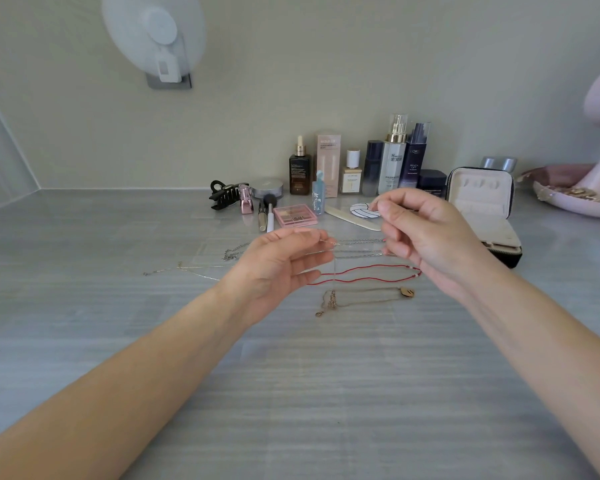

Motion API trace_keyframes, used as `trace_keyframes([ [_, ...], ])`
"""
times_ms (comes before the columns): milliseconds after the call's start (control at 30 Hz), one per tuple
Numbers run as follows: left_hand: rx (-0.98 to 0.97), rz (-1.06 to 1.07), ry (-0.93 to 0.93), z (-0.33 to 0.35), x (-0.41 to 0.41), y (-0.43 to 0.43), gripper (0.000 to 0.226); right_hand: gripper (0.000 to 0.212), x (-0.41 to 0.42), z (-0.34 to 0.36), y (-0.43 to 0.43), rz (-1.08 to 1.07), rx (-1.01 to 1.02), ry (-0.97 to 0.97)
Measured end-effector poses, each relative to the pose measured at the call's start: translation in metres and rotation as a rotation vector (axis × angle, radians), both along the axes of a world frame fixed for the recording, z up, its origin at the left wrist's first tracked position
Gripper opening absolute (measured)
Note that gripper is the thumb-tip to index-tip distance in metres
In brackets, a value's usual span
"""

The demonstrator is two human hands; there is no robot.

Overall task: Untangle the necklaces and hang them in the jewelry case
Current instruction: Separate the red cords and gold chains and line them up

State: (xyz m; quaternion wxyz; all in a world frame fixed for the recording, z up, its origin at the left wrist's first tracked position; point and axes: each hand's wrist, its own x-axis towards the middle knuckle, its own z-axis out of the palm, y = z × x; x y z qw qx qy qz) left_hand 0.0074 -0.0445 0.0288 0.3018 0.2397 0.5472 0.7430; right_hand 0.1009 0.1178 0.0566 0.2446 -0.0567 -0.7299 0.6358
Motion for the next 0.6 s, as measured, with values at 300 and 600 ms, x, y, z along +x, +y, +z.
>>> trace_keyframes([
  [300, 0.071, 0.015, -0.003, 0.000, -0.002, 0.000, 0.016, 0.016, -0.002, 0.000, 0.001, 0.101, -0.216, 0.016],
  [600, -0.088, -0.115, 0.172, -0.008, 0.014, 0.007, 0.010, 0.015, 0.000, 0.004, -0.001, 0.153, -0.358, 0.059],
])
